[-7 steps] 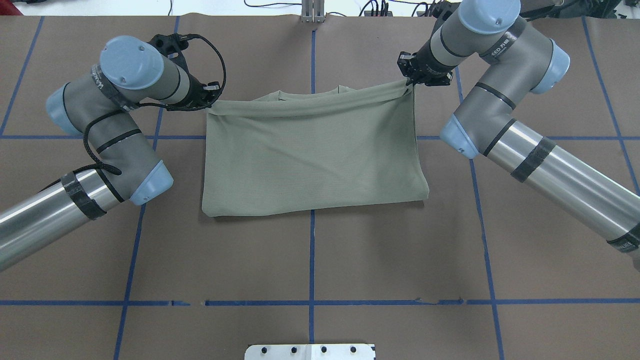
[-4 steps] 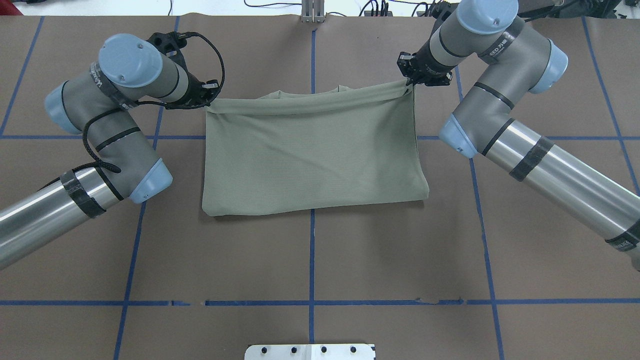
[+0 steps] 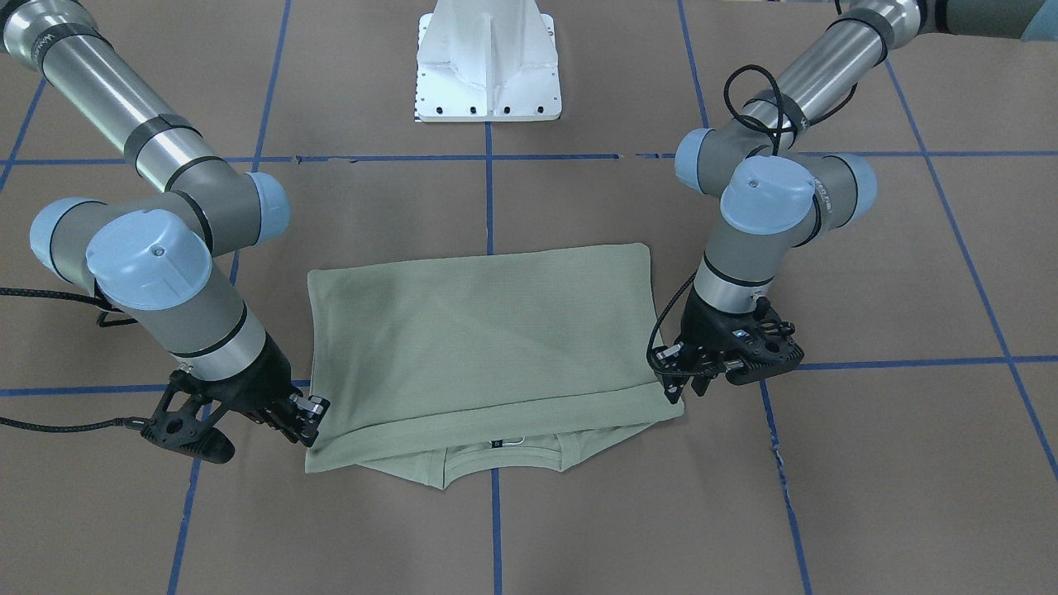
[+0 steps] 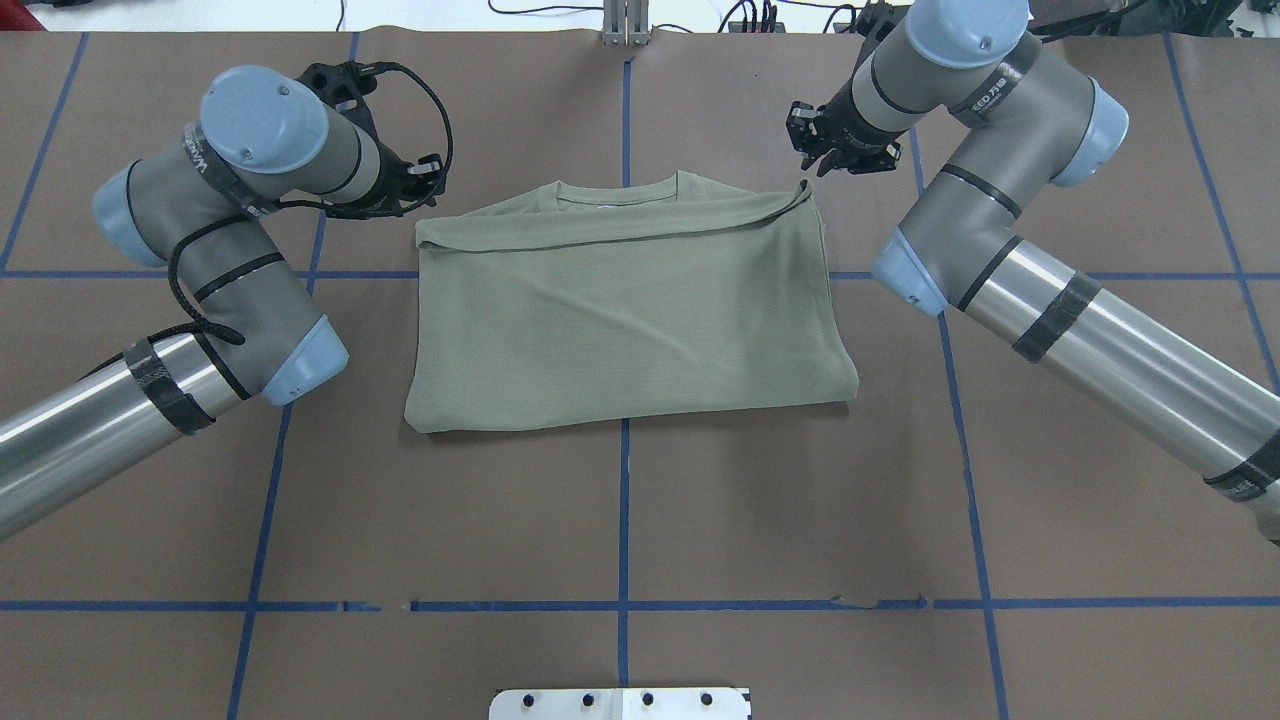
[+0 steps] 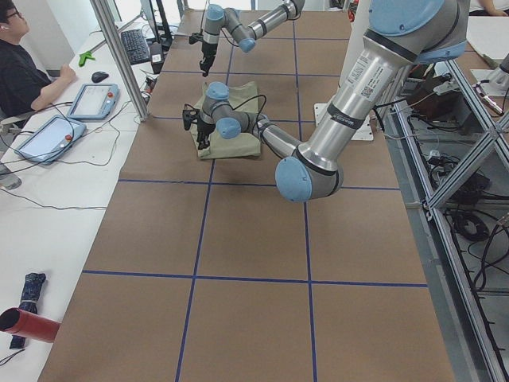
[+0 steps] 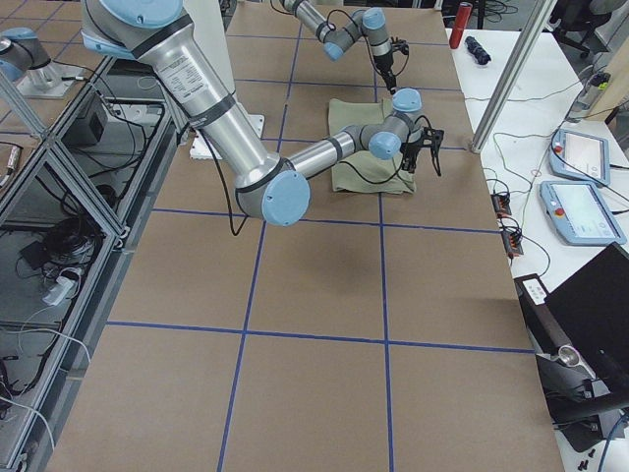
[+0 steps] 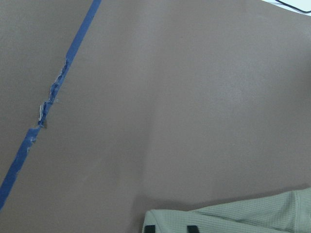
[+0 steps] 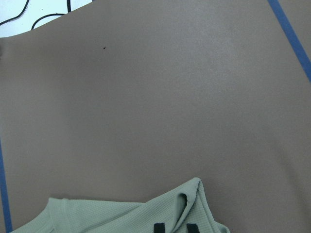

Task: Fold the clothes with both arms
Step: 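Move the right gripper down to the folded shirt's side edge nearest it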

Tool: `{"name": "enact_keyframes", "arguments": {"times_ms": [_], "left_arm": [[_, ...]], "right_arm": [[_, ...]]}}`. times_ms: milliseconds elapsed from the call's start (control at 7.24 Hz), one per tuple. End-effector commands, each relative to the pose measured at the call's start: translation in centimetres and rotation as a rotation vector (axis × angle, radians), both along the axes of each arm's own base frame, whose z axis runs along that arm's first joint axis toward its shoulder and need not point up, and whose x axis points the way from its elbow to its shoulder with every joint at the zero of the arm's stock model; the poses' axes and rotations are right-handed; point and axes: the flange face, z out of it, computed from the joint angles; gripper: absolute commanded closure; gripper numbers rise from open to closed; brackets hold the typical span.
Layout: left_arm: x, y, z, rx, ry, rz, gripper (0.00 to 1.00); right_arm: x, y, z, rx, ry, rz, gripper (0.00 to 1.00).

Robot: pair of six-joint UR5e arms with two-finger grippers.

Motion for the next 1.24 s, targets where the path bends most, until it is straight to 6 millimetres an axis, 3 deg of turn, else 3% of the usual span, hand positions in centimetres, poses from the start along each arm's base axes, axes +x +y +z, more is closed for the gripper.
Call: {"name": "enact_keyframes", "arguments": {"times_ms": [0, 138, 276, 414, 553, 691, 1105], "left_arm": [[-0.1, -0.2, 0.0, 0.011, -0.011, -0.018, 0.01], [-0.1, -0.2, -0.2, 0.012, -0.008, -0.019, 0.01], [-0.1, -0.4, -0.7, 0.017, -0.002, -0.022, 0.01], [0.0, -0.3, -0.7, 0.015, -0.003, -0.02, 0.01], [-0.1, -0.3, -0.9, 0.017, 0.0, -0.021, 0.01], [-0.1, -0.2, -1.1, 0.019, 0.002, -0.021, 0.01], [0.1, -0.1, -1.1, 0.009, 0.011, -0.028, 0.01]], "right_arm": [[-0.2, 0.1, 0.3, 0.005, 0.011, 0.006, 0.0], [-0.1, 0.5, 0.3, 0.039, -0.001, -0.009, 0.0], [-1.0, 2.4, 0.3, 0.085, -0.062, -0.032, 0.0], [-1.8, 7.0, 2.0, 0.097, -0.074, -0.076, 0.0], [-1.2, 10.1, 2.1, 0.107, -0.093, -0.102, 0.0], [-1.1, 13.5, 3.4, 0.1, -0.094, -0.131, 0.0], [-1.3, 16.5, 6.7, 0.06, -0.069, -0.166, 0.0]]}}
